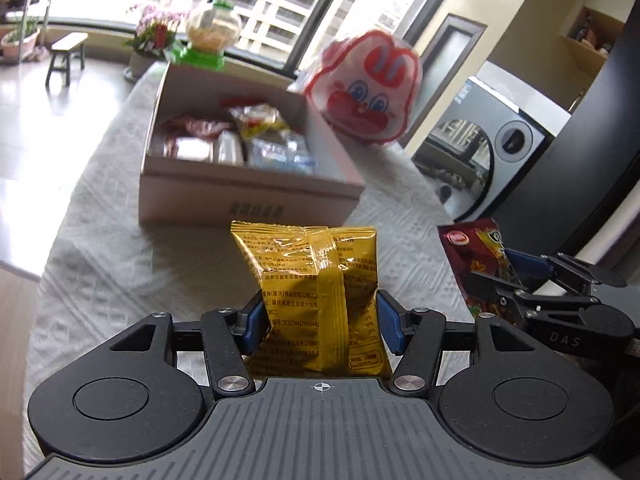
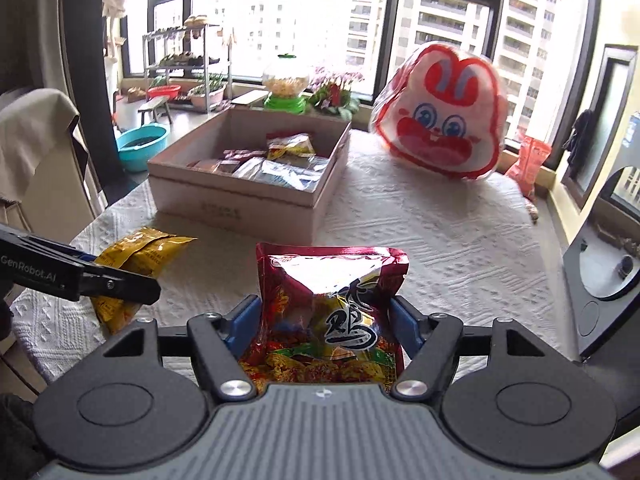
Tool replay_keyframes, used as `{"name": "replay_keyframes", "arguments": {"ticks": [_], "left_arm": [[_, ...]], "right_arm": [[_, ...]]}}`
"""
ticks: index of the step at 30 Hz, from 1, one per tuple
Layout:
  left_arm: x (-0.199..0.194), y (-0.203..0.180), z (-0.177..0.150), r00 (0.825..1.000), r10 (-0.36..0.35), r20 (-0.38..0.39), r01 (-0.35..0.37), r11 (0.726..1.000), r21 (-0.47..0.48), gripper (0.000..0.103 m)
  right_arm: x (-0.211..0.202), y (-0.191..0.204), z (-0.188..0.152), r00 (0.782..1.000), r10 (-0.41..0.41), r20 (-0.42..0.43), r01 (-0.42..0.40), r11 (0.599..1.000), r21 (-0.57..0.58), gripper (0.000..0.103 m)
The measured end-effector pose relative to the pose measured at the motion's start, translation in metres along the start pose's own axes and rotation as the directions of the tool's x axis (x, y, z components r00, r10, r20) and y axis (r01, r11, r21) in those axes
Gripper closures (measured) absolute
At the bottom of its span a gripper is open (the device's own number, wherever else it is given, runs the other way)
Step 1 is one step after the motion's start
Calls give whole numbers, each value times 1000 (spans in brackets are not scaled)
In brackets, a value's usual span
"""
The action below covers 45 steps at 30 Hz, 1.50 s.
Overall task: Organize snacks
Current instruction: 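Carry the yellow bag and red chicken-print bag over the pink box, then open both tools to drop the bags into the pink box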
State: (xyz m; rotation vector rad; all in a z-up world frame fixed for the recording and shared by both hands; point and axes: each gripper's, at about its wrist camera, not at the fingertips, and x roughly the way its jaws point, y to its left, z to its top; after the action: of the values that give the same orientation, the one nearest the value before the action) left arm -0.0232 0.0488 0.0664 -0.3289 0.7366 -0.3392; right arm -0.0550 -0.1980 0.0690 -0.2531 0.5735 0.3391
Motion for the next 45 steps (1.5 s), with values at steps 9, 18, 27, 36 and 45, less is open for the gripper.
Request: {"name": "replay_keyframes", "arguments": {"ticks": [9,18,27,36,45], "left_arm": [[6,-12,139,948,108,300,-133,989,62,40],[55,36,143,966,98,238,-83,994,-70,41],[29,25,116,966,195,168,-199,980,11,41],[15,43,95,959,207,194,-202,978,-44,41],[9,57,62,961,201,190,-173,973,-153,41]], "right_arm": [[-33,-34,22,984,-64,168,53,996,69,33],[-19,-38,18,989,-59,135,51,997,59,32],[2,-20,116,981,32,189,-34,999,6,32],[124,32,219,979,200,40,-202,977,73,19],[156,31,195,970,241,2,-241,967,81,20]]}}
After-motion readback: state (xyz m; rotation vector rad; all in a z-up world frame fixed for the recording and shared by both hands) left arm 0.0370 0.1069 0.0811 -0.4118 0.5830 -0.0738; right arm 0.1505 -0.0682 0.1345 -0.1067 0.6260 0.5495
